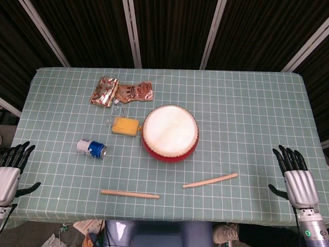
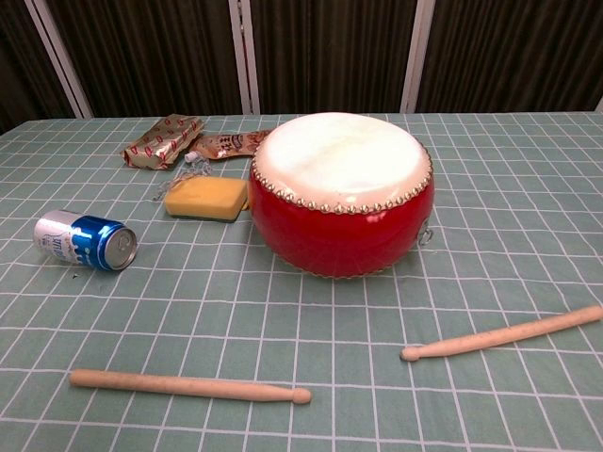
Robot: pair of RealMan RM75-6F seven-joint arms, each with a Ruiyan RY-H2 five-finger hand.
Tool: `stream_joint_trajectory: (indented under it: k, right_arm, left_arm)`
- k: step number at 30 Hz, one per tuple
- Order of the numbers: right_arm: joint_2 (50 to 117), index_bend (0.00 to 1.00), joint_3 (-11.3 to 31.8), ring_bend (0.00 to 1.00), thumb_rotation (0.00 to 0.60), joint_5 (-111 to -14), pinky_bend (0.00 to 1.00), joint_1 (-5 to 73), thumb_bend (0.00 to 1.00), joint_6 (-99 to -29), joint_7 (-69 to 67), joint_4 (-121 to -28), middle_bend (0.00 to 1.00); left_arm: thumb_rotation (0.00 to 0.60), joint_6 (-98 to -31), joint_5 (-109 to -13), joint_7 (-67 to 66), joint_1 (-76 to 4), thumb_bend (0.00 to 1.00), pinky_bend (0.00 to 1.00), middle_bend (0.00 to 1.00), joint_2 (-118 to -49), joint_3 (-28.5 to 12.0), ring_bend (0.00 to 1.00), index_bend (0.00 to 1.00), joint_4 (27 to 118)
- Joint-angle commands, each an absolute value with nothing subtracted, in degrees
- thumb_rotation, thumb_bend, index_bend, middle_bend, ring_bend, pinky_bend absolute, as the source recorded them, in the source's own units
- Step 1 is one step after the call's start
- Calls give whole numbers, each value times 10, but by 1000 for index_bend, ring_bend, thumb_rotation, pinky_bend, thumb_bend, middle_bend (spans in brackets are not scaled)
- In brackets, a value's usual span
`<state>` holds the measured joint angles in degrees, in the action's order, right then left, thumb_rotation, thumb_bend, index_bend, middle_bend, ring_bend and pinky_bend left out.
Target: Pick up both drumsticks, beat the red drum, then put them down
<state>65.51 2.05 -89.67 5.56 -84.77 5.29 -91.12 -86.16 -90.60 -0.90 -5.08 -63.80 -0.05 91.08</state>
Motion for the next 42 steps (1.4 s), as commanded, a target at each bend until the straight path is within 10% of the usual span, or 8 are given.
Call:
stream_joint_trajectory:
  k: [1, 5, 16, 42]
  right_arm:
    - [655, 0, 20, 0, 600, -898, 61, 55, 172, -849, 55, -911, 0]
    - [656, 0, 20, 0, 600, -897, 61, 55, 172, -849, 58, -913, 0]
    - [656, 0, 21, 0, 600, -895, 61, 56, 172, -846, 59, -914, 0]
    - [652, 0, 22, 0, 600, -889, 61, 59, 172, -837, 54, -918, 0]
  left_arm:
    - [600, -867, -911, -7, -51, 63, 502, 358, -638, -1, 387, 4, 910]
    - [600, -872, -933, 20, -56, 95, 990, 976, -641, 3, 985, 120, 912]
    - [600, -746, -904, -7, -100, 174, 1000, 1000, -612, 27, 1000, 420, 1027]
    - [600, -623, -710, -354, -192, 213, 1000, 1000, -803, -5, 1000, 460, 1085]
